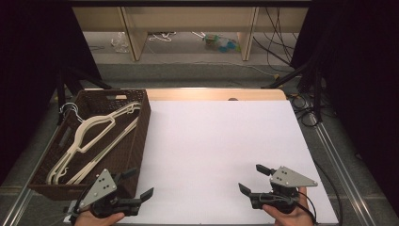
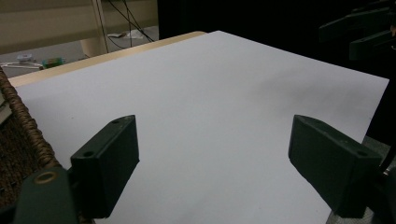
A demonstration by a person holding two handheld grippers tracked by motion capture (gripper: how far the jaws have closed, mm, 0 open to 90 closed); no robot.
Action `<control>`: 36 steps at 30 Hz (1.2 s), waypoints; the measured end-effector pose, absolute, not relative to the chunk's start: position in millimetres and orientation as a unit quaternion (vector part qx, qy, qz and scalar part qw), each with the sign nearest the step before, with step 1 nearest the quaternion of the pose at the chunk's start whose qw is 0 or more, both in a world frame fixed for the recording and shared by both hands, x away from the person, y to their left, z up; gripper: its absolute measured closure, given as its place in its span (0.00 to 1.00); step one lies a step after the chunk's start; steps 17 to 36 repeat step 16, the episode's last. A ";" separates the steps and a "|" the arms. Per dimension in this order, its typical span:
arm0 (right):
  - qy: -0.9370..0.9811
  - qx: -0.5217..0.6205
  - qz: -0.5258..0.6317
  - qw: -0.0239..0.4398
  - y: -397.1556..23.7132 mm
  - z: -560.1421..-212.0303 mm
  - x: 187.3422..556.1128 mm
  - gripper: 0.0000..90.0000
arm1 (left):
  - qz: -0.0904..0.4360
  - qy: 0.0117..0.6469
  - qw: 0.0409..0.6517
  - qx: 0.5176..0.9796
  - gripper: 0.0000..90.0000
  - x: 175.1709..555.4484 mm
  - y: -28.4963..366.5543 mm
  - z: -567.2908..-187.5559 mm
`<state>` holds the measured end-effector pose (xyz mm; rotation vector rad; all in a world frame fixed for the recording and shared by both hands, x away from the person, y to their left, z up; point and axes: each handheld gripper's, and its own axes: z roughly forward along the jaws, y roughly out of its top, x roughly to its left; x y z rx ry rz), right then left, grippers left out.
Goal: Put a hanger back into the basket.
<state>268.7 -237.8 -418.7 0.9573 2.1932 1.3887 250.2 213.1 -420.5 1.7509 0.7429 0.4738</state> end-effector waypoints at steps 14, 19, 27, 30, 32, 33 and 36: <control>0.778 0.333 0.497 0.192 -236.3 -421.9 271.2 0.19 | 0.195 0.321 0.563 0.737 0.18 250.3 212.9 -420.6; 0.780 0.339 0.493 0.183 -236.4 -421.4 270.4 0.18 | 0.194 0.320 0.563 0.737 0.18 250.1 212.9 -420.7; 0.780 0.339 0.493 0.183 -236.4 -421.4 270.4 0.18 | 0.194 0.320 0.563 0.737 0.18 250.1 212.9 -420.7; 0.780 0.339 0.493 0.183 -236.4 -421.4 270.4 0.18 | 0.194 0.320 0.563 0.737 0.18 250.1 212.9 -420.7; 0.780 0.339 0.493 0.183 -236.4 -421.4 270.4 0.18 | 0.194 0.320 0.563 0.737 0.18 250.1 212.9 -420.7; 0.780 0.339 0.493 0.183 -236.4 -421.4 270.4 0.18 | 0.194 0.320 0.563 0.737 0.18 250.1 212.9 -420.7; 0.780 0.339 0.493 0.183 -236.4 -421.4 270.4 0.18 | 0.194 0.320 0.563 0.737 0.18 250.1 212.9 -420.7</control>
